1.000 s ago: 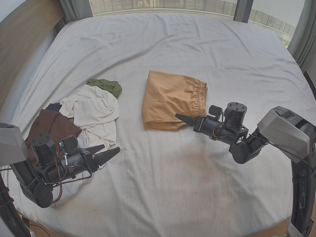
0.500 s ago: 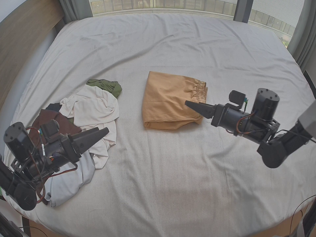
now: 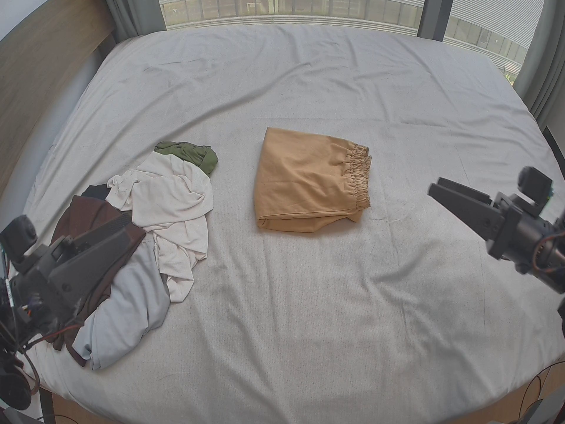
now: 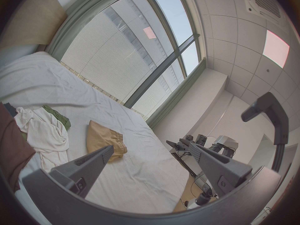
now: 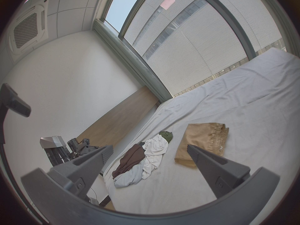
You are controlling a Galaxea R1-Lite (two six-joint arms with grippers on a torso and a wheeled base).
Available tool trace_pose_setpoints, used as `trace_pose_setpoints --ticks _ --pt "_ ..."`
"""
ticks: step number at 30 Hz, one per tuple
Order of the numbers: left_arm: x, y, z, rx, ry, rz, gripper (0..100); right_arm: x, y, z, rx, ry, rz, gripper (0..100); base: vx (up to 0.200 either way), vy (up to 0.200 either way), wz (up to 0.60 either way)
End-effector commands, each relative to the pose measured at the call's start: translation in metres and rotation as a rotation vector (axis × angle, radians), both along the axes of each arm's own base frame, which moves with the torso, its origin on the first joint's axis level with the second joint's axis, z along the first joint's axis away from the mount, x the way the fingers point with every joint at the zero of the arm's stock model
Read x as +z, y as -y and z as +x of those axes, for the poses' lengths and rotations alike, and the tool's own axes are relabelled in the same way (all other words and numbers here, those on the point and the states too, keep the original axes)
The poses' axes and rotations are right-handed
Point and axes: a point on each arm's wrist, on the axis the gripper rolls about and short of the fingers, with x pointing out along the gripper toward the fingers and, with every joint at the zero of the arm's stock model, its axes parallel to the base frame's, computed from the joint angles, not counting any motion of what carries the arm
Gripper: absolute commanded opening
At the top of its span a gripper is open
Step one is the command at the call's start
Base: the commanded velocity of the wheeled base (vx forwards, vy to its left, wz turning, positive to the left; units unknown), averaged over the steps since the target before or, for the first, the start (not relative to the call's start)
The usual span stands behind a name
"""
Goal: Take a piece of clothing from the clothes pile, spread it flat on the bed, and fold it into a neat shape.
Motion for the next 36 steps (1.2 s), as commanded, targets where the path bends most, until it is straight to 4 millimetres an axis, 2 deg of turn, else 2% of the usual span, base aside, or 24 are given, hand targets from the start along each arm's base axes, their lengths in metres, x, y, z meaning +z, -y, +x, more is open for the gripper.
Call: trace_pose_setpoints --ticks 1,2,3,12,19,26,30,36 --pt "-0.003 -0.012 -0.053 0.002 0.072 -0.020 100 -0.004 0.038 -0.063 -0.079 0.074 0.017 100 0.000 0.000 0.00" --pt "-0.003 -0.012 -0.053 0.002 0.072 -0.020 100 -0.004 0.038 -0.063 -0.079 0.074 0.017 100 0.000 0.000 0.00" --pt "-0.003 -0.014 -0.061 0.002 0.068 -0.023 100 -0.010 0.045 -0.077 -0.095 0.077 0.019 100 0.000 0.000 0.00" --pt "-0.011 -0.020 -0.091 -0.014 0.013 -0.005 100 -0.037 0.069 -0.132 -0.187 0.110 0.024 100 0.000 0.000 0.00" --pt "-0.018 -0.025 -0.112 -0.006 0.002 -0.001 100 -0.049 0.080 -0.168 -0.295 0.142 0.013 100 0.000 0.000 0.00" --pt "-0.036 -0.033 -0.144 0.046 -0.019 0.002 100 -0.078 0.083 -0.204 -0.387 0.152 -0.025 100 0.000 0.000 0.00" --pt "-0.037 -0.036 -0.161 0.056 0.007 -0.004 100 -0.092 0.083 -0.219 -0.370 0.163 -0.035 100 0.000 0.000 0.00" --pt "-0.049 -0.039 -0.183 0.057 0.022 -0.005 100 -0.110 0.082 -0.220 -0.403 0.148 -0.060 100 0.000 0.000 0.00"
